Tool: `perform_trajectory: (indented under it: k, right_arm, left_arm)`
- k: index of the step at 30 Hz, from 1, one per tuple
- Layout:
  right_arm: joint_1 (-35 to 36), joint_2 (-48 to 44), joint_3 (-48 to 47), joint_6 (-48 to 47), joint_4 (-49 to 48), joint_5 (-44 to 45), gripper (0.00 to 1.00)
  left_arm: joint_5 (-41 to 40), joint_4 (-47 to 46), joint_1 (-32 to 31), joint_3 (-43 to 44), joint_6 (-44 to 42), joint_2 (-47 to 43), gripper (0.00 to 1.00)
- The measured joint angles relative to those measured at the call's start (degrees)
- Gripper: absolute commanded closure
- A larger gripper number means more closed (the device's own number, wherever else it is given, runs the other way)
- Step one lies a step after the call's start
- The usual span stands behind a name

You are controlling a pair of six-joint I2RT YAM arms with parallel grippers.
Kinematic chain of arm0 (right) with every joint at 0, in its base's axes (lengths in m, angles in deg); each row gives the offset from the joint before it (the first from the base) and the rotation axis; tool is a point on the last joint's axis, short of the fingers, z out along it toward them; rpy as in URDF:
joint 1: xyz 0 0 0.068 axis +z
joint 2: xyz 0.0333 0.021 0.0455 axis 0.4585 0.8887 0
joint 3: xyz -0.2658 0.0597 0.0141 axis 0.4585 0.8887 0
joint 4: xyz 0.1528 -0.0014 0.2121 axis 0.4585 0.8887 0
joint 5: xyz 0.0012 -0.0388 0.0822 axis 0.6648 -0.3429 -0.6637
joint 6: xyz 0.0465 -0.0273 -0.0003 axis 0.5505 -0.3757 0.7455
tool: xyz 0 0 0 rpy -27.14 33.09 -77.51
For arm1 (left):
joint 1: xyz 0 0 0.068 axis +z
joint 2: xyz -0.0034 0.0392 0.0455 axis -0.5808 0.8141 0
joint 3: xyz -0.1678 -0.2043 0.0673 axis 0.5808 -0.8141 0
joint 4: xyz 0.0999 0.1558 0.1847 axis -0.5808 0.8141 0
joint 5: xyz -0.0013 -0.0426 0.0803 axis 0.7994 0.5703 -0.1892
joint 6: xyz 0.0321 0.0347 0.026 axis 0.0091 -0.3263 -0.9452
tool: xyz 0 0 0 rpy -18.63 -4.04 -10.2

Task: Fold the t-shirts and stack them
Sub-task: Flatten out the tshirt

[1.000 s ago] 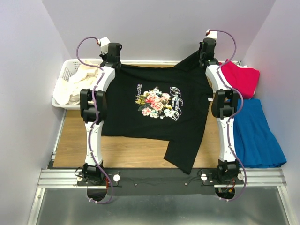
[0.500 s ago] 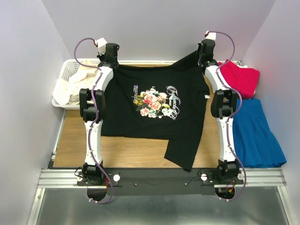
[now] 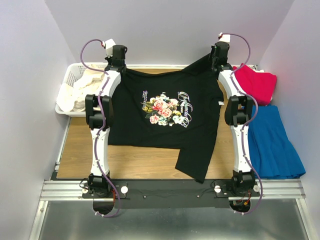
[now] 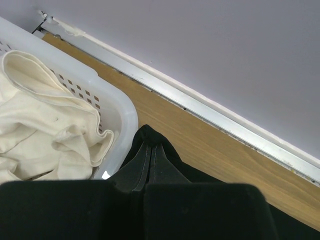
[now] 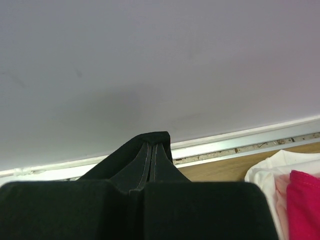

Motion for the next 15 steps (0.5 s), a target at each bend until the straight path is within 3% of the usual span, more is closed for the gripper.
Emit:
perform_trajectory:
  k: [8, 15]
  right_arm:
    - [-0.04, -1.44, 0.72, -0.70, 0.04, 1.16, 0.99]
    - [-1.27, -9.29, 4.31, -1.22, 0.44, 3.43, 0.99]
  left_arm:
    - [3.06, 0.02, 0.02, 0.96, -0.81, 0.00, 1.00]
    - [5.73, 0.04, 0.11, 0.98, -0.98, 0.00, 1.00]
